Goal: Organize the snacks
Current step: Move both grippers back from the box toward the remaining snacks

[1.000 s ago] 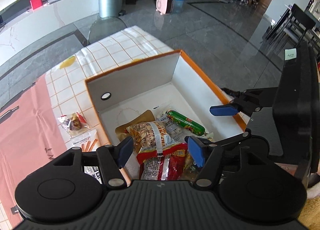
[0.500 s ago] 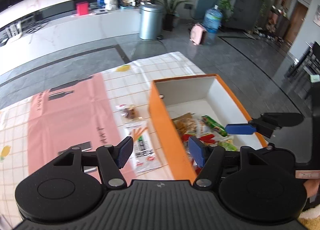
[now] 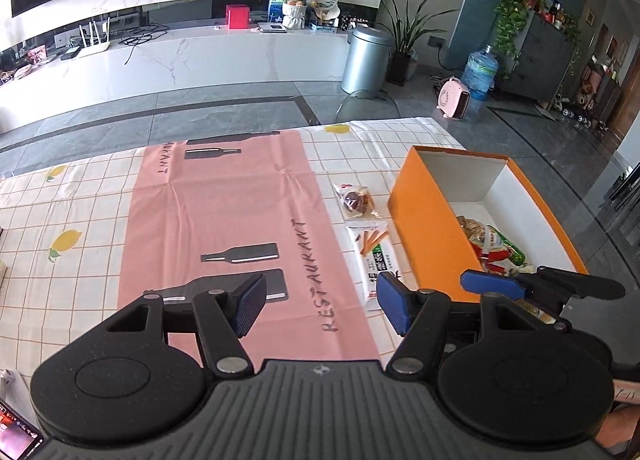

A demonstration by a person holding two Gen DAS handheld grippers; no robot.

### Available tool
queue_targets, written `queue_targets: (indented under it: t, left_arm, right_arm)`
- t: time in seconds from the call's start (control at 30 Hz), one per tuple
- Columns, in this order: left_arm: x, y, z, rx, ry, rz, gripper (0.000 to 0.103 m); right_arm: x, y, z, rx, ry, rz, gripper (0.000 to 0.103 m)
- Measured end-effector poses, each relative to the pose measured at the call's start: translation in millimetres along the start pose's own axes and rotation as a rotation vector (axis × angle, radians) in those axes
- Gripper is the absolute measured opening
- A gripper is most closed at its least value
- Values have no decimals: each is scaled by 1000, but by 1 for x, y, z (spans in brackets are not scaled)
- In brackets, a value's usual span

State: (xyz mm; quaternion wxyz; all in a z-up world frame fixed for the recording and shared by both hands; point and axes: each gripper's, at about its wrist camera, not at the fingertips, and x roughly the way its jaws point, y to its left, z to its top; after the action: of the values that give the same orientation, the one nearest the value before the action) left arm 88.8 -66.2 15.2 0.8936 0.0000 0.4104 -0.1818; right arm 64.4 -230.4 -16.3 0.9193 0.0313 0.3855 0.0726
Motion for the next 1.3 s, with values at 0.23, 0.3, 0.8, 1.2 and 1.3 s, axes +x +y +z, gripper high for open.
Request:
queue_targets:
  t: [0.23,0.3,0.8,1.2,1.3]
  left_arm:
    - [21,26,-12,-3,-9,20,74]
    - [31,33,-16,-12,4,20,74]
    - [93,62,-29,-60,76,4,74]
    - [109,66,-35,-93,106,-9,74]
    - [112,65,-35,-88,111,-12,74]
  right_arm:
    - [32,17,-11,28,-36,-100,61]
    - [47,21,-16,17,-33,-152,61]
    - [143,11,-18,-54,54,-315,18]
    - [162,13,-23,-139,59,-343,1]
    - [161,13,-24,-147,54,-339,0]
